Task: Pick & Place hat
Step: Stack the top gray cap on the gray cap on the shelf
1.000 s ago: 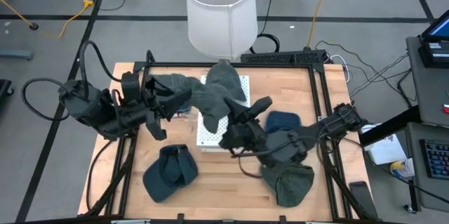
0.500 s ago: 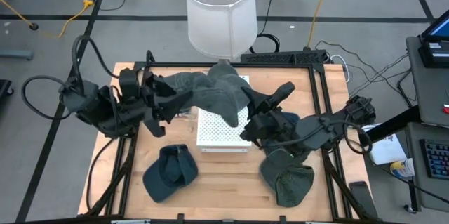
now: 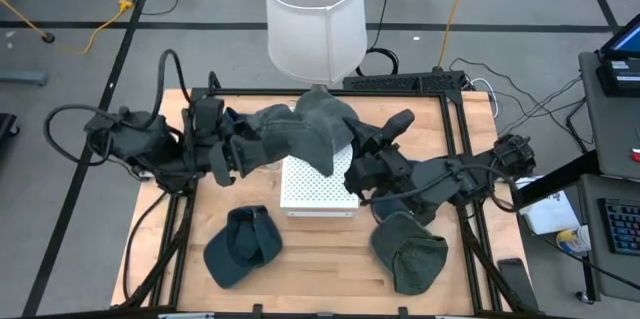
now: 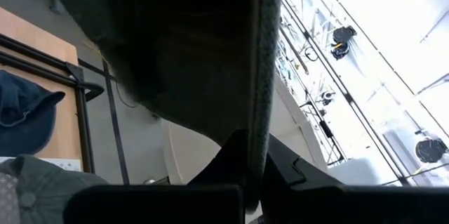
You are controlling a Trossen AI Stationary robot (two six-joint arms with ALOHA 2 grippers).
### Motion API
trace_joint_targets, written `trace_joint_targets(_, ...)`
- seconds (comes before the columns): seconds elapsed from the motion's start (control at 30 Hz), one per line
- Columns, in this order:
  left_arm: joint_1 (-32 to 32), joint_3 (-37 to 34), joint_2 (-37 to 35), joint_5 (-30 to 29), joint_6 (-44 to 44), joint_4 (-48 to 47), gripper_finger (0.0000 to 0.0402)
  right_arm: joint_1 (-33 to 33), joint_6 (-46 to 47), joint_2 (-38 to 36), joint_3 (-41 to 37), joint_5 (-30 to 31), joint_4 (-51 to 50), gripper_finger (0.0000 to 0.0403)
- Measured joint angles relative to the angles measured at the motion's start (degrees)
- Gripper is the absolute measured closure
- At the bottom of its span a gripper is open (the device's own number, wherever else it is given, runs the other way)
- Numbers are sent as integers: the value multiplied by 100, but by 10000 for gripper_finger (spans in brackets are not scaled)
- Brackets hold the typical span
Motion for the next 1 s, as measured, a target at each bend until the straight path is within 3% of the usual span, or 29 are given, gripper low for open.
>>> trace_joint_targets(0.23,-319,0,-59,-470,-494,-957,69,-16,3,-42,0,-7,-112,401)
trace_joint_targets(0.5,-656,0,-211,-343,-294,-1508,69,-46,42,-59,0,-1,-276,401)
trace_joint_targets(1.0,-1357,-2,-520,-312,2409,-2196,69,-70,1224,-54,0,312,-1227,399)
